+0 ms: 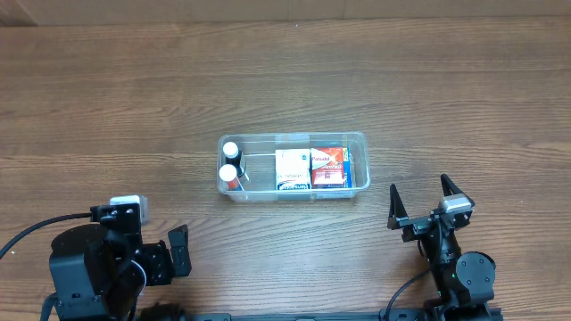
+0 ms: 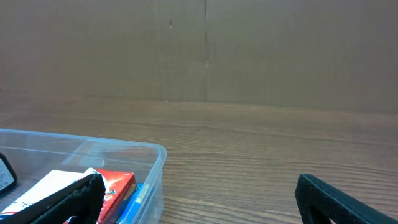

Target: Pack container

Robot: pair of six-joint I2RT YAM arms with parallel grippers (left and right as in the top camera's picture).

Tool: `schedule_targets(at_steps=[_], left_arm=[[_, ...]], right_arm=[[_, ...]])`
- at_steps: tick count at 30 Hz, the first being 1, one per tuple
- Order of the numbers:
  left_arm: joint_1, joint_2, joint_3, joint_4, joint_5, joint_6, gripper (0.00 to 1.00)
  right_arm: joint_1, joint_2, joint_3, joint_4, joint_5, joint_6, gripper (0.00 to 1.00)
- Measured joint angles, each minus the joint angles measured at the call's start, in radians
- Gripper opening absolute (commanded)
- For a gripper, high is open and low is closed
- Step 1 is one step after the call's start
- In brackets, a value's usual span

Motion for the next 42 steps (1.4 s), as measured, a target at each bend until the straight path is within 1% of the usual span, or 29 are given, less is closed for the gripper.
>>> schedule_targets(at_steps=[36, 38, 40, 42], left_arm=[[0.000, 0.000, 0.000, 0.005, -0.001, 0.000, 1.00], [0.000, -0.005, -0.011, 0.076, -0.001, 0.003, 1.00], [-0.006, -0.061, -0.085, 0.250, -0.004, 0.024, 1.00], [-0.027, -0.170, -0.214, 0.395, -0.005, 0.055, 1.00]], right_arm=[[0.000, 0.000, 0.000, 0.000, 0.001, 0.000, 1.00], [0.000, 0.000, 0.000, 0.000, 0.000, 0.000, 1.00], [0.000, 0.000, 0.000, 0.000, 0.001, 0.000, 1.00], [0.000, -0.001, 0.000, 0.000, 0.001, -0.001, 1.00]])
